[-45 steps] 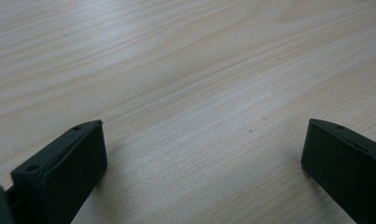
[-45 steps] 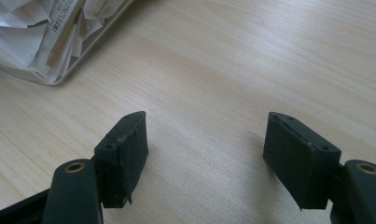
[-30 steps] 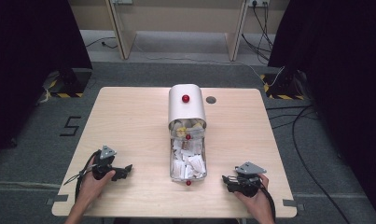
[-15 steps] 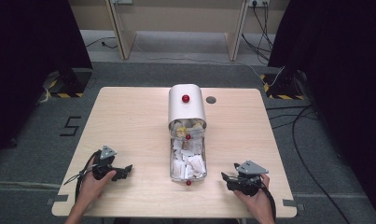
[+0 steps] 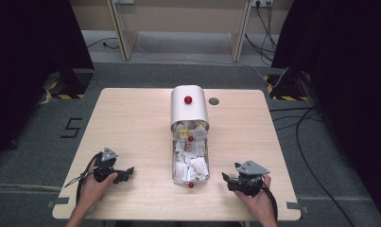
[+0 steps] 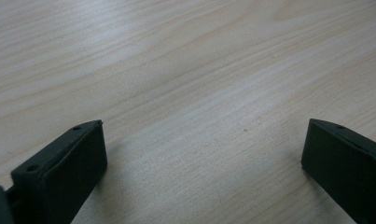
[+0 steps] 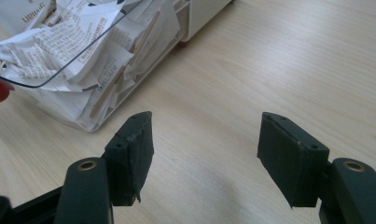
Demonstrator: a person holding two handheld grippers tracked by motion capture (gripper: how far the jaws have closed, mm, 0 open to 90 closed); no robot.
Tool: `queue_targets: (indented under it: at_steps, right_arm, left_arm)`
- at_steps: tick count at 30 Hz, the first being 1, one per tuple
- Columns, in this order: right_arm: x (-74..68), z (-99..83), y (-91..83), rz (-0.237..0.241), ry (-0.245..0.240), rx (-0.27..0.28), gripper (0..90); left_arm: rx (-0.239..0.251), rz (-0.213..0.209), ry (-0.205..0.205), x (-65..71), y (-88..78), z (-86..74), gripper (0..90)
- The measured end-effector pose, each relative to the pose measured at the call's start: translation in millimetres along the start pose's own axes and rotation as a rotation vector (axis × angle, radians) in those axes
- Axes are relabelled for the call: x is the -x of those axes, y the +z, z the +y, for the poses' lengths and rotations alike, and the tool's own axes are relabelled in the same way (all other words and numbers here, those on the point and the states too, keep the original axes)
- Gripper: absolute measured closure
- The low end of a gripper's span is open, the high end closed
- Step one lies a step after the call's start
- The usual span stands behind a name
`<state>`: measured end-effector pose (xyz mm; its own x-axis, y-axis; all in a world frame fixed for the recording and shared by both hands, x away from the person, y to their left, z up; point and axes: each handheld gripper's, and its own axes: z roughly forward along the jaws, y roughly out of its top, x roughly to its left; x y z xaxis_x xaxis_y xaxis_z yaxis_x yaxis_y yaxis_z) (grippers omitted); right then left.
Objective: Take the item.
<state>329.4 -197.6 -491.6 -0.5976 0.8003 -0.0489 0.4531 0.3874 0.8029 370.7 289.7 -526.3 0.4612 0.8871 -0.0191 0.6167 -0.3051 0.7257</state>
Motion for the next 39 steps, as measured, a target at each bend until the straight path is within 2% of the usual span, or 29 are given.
queue_targets:
  at_steps: [25,39]
  right_arm:
    - [-8.5,15.8,1.3,0.021,-0.030,0.025,36.9]
    - [-19.6,35.6,-3.2,0.042,-0.068,0.070,38.0]
  left_arm:
    - [0.000,0.000,0.000,0.0,0.0,0.0,0.0]
    - [0.000,0.000,0.000,0.0,0.0,0.0,0.0]
